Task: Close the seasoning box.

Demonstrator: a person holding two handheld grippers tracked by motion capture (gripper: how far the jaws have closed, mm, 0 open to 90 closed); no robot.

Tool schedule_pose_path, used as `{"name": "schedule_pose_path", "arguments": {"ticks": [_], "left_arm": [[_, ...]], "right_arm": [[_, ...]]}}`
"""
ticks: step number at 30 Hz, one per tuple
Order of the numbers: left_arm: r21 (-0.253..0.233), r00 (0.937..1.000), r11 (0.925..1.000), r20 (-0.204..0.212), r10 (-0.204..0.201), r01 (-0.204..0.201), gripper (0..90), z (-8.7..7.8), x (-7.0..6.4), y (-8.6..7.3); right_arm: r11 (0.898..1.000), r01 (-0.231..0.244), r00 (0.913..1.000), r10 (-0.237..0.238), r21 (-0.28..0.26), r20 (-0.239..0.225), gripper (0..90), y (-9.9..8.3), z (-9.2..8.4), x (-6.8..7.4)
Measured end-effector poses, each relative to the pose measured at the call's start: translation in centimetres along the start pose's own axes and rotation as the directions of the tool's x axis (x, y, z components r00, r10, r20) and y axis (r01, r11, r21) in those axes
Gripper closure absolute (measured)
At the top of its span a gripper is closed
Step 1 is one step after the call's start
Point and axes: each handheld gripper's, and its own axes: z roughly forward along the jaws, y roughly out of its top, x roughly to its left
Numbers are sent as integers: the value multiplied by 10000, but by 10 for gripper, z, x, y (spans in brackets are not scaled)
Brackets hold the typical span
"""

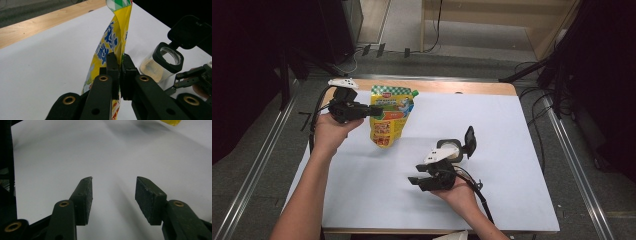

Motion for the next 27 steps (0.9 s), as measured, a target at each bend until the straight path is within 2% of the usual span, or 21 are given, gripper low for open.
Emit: {"name": "schedule_pose_path", "arguments": {"ticks": [5,13,18,27], "left_arm": [[97,9999,9999,118,-116,115,891,-5,-6,1],[137,9997,9998,237,115,-119,891,-12,-25,2],[148,9993,9999,360,61,-66,891,-15,-35,1],[284,9985,9995,533,86,-101,891,-21,-54,0]], "right_arm": [[10000,-2,10000,2,-2,37,497,0,2,0],[10000,24,10000,-24,-2,94,498,1,5,-2],[9999,111,9998,-110,-83,147,499,2,7,-2],[9991,-212,9987,229,-375,456,503,6,16,-6]]}}
